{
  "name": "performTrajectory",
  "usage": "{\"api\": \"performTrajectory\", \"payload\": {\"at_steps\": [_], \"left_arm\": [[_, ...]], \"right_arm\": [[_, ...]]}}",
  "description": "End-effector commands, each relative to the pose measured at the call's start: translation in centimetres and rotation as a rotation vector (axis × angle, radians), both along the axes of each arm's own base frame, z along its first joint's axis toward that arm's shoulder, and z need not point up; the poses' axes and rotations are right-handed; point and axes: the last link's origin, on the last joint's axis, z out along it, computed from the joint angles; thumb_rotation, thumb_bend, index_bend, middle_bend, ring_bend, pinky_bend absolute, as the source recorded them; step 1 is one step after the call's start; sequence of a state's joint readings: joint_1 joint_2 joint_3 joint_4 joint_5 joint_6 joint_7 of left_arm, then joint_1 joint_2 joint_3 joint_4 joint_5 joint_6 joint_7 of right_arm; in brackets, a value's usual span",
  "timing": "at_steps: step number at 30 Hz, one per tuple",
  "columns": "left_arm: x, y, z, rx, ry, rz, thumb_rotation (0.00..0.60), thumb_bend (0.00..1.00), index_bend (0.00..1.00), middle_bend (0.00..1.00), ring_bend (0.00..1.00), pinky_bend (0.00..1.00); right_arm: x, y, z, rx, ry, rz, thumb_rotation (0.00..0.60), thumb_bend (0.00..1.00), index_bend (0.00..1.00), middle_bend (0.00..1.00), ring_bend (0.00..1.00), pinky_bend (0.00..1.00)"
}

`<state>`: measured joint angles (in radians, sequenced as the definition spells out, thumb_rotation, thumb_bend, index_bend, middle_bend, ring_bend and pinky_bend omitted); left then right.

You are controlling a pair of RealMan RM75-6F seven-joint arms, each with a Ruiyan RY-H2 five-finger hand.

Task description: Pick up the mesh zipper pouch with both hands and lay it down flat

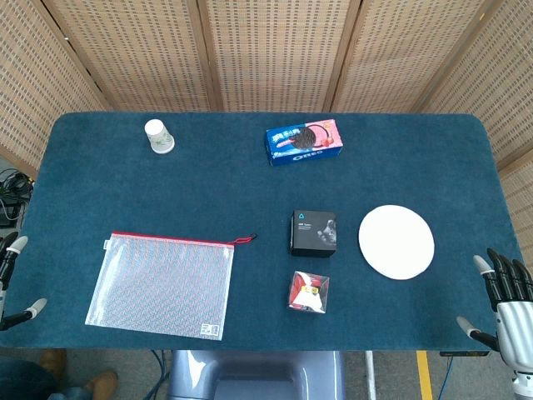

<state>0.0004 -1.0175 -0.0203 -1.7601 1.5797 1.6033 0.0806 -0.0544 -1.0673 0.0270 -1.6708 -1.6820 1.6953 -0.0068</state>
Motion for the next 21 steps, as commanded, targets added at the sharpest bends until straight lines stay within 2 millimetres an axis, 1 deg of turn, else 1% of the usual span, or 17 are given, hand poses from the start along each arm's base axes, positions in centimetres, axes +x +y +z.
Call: {"api": "performTrajectory", "payload": {"at_steps": [1,8,9,11,12,13,14,15,16,17,18,19,21], "left_arm": [[0.0,0.0,0.0,0.001,-0.001,0.0,0.6,0.0,0.0,0.0,0.0,0.0],[-0.1,0.2,0.0,0.0,-0.001,0.002,0.6,0.0,0.0,0.0,0.0,0.0],[-0.2,0.2,0.0,-0.002,0.001,0.003,0.6,0.0,0.0,0.03,0.05,0.01],[-0.3,0.7,-0.3,-0.009,0.01,0.01,0.6,0.0,0.0,0.28,0.33,0.21],[-0.2,1.3,-0.4,-0.009,0.014,0.005,0.6,0.0,0.0,0.5,0.56,0.42],[0.1,1.9,-0.6,-0.008,0.014,-0.007,0.6,0.0,0.0,0.69,0.74,0.65],[0.3,2.5,-1.0,-0.022,0.006,-0.018,0.6,0.0,0.01,0.77,0.81,0.77],[0.9,3.6,-1.7,-0.055,-0.008,-0.05,0.6,0.0,0.05,0.86,0.88,0.9],[1.4,4.5,-2.2,-0.078,-0.02,-0.079,0.6,0.0,0.11,0.92,0.93,0.97],[2.0,5.4,-2.8,-0.1,-0.026,-0.106,0.6,0.0,0.16,0.94,0.95,0.99],[2.7,6.8,-3.5,-0.13,-0.021,-0.133,0.6,0.0,0.23,0.97,0.97,1.0],[3.3,7.7,-4.0,-0.153,-0.01,-0.15,0.6,0.0,0.28,0.99,0.98,1.0],[6.0,10.9,-5.4,-0.215,0.018,-0.192,0.6,0.0,0.33,1.0,0.99,1.0]], "right_arm": [[0.0,0.0,0.0,0.002,0.001,0.0,0.6,0.0,0.04,0.0,0.0,0.0],[0.0,0.0,-0.1,0.003,0.004,-0.001,0.6,0.0,0.04,0.0,0.0,0.0],[0.0,0.0,-0.1,0.004,0.004,-0.002,0.6,0.0,0.04,0.0,0.0,0.0],[0.0,-0.1,-0.1,0.004,-0.001,-0.004,0.6,0.0,0.04,0.0,0.0,0.0],[0.1,-0.1,0.0,0.005,-0.006,-0.004,0.6,0.0,0.04,0.0,0.0,0.0],[0.1,-0.1,0.0,0.004,-0.008,-0.003,0.6,0.0,0.04,0.0,0.0,0.0],[0.1,-0.1,0.0,0.003,-0.007,-0.001,0.6,0.0,0.04,0.0,0.0,0.0],[0.2,-0.2,0.0,0.003,-0.001,0.002,0.6,0.0,0.04,0.0,0.0,0.0],[0.2,-0.2,0.0,0.004,0.002,0.004,0.6,0.0,0.04,0.0,0.0,0.0],[0.2,-0.3,0.0,0.004,0.005,0.006,0.6,0.0,0.04,0.0,0.0,0.0],[0.1,-0.4,-0.1,0.004,0.009,0.004,0.6,0.0,0.04,0.0,0.0,0.0],[0.1,-0.4,-0.2,0.004,0.011,0.001,0.6,0.0,0.04,0.0,0.0,0.0],[0.0,-0.7,-0.2,-0.003,0.017,-0.01,0.6,0.0,0.03,0.0,0.0,0.0]]}}
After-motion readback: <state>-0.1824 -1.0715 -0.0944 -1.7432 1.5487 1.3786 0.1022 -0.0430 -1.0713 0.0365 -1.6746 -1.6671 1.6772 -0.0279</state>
